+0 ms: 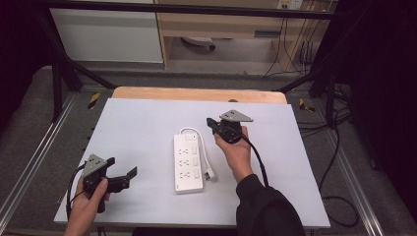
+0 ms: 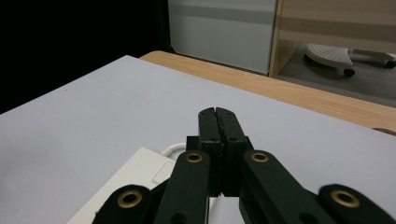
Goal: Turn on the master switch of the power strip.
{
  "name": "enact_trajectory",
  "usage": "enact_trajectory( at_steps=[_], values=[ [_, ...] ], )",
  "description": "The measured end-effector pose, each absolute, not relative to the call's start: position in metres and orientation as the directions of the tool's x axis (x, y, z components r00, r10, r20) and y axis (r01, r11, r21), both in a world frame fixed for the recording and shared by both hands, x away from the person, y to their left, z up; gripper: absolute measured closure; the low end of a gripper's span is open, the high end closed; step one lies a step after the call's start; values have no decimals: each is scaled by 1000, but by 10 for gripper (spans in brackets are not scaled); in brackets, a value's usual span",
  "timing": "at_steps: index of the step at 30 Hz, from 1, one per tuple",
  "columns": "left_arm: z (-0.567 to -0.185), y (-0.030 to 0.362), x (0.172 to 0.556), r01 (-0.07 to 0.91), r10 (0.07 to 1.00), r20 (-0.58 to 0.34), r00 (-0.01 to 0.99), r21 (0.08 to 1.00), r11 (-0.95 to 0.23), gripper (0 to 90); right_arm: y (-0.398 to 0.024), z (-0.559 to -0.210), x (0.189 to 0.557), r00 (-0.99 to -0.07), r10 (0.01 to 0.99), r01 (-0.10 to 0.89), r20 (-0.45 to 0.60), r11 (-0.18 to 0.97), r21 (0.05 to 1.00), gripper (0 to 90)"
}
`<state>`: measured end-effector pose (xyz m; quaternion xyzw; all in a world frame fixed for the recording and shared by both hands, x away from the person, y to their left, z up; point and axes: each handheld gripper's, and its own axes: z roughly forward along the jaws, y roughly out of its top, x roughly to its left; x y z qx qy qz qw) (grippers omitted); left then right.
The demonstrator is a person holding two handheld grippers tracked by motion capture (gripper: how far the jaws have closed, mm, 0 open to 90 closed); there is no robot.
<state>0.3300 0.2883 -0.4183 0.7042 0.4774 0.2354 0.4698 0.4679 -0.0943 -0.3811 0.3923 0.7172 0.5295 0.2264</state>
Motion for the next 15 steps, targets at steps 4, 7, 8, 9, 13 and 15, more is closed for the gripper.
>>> enact_trajectory(
  at_steps=[4, 7, 8, 9, 13, 15],
  values=[
    [-418, 289, 331, 451, 894, -118, 432, 887, -100, 69, -89, -381, 475, -580, 808, 339, 102, 125, 933, 900],
    [-418, 289, 331, 452, 894, -120, 431, 886, -99, 69, -84, -382, 477, -583, 808, 341, 85, 149, 928, 900],
    [-418, 289, 331, 454, 895, -121, 429, 885, -98, 69, -83, -383, 478, -582, 809, 344, 83, 152, 926, 900],
    [-418, 289, 331, 457, 896, -123, 427, 884, -97, 69, -82, -384, 478, -581, 810, 352, 81, 161, 922, 900],
    [-419, 289, 331, 456, 897, -118, 427, 884, -101, 69, -80, -388, 480, -583, 809, 361, 77, 173, 917, 900],
    [-419, 288, 331, 459, 897, -118, 425, 883, -101, 70, -79, -392, 481, -583, 809, 372, 78, 180, 911, 900]
  ],
)
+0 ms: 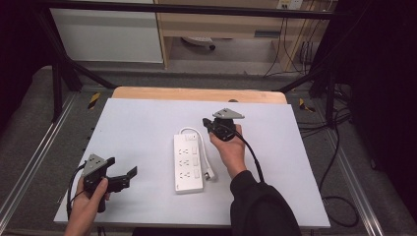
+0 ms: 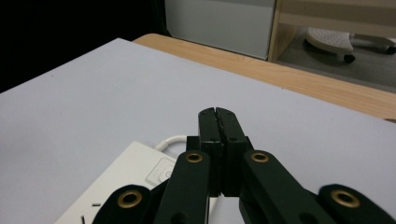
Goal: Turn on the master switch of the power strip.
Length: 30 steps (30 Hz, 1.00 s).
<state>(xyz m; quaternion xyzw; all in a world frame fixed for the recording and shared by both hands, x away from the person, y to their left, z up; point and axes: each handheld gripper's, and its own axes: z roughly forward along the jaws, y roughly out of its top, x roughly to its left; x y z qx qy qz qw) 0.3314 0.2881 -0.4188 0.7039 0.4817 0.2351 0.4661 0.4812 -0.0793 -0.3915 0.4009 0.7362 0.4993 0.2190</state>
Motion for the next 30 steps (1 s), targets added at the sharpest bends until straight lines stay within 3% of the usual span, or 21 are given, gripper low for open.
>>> enact_trajectory(
  at_steps=[30],
  values=[
    [-419, 288, 332, 457, 894, -113, 433, 883, -110, 68, -28, -431, 492, -632, 774, 438, 41, 313, 843, 900]
  ],
)
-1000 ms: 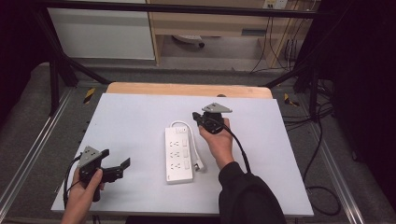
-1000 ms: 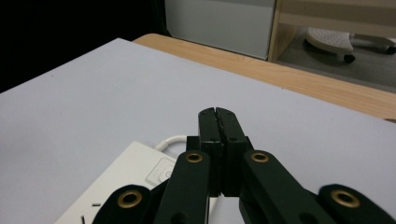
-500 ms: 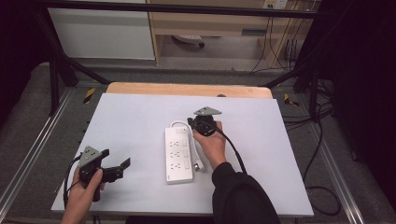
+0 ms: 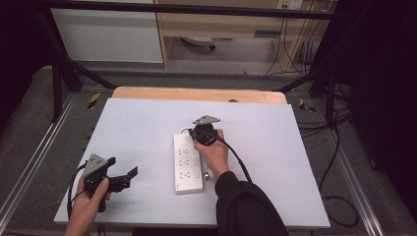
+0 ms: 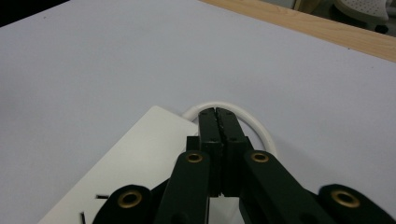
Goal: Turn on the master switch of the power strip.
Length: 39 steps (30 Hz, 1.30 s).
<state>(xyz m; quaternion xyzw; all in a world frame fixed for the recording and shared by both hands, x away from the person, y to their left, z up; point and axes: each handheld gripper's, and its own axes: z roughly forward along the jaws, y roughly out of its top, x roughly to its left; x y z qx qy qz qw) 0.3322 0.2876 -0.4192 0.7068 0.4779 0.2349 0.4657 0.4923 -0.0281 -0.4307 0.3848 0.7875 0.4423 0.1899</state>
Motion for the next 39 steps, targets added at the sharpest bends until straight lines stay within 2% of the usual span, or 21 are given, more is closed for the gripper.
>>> enact_trajectory(
  at_steps=[39],
  values=[
    [-419, 288, 332, 456, 894, -117, 434, 883, -106, 69, -20, -437, 496, -632, 775, 450, -8, 375, 810, 900]
  ],
)
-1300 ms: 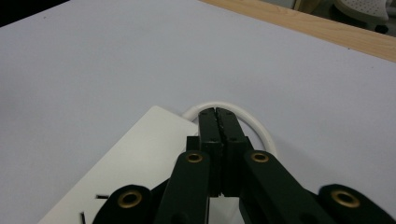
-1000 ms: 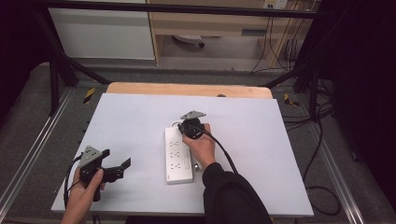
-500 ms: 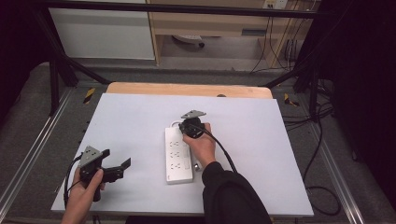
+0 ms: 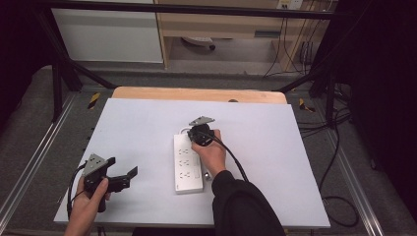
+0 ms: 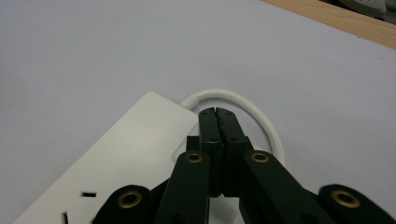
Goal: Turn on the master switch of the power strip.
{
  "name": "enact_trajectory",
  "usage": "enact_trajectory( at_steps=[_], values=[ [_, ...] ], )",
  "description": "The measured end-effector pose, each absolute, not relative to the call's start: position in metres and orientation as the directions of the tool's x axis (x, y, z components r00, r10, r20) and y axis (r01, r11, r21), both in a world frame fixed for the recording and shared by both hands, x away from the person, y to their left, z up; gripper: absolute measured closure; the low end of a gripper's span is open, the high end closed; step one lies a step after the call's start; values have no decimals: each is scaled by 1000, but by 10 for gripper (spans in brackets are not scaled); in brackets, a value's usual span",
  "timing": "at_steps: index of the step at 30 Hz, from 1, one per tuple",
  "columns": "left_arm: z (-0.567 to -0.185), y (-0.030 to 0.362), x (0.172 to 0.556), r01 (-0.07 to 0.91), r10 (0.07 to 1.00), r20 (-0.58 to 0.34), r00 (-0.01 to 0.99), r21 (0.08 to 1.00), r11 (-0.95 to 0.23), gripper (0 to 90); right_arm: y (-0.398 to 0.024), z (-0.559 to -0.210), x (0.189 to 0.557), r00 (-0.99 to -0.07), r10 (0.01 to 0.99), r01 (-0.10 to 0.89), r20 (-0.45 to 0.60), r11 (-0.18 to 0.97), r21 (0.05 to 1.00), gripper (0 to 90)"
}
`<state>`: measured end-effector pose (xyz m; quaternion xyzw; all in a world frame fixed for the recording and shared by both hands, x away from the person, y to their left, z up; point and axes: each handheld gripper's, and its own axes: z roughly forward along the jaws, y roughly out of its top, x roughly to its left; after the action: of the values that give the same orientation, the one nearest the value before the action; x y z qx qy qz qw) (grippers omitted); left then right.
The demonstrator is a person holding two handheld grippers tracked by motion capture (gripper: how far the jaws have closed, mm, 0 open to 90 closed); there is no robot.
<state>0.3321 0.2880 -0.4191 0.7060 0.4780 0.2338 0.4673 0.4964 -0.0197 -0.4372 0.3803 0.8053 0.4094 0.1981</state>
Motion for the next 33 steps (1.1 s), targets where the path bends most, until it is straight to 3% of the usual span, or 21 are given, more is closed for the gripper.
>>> enact_trajectory(
  at_steps=[33],
  values=[
    [-419, 288, 332, 457, 893, -115, 435, 883, -109, 69, -16, -437, 494, -638, 770, 455, -22, 400, 796, 900]
  ],
)
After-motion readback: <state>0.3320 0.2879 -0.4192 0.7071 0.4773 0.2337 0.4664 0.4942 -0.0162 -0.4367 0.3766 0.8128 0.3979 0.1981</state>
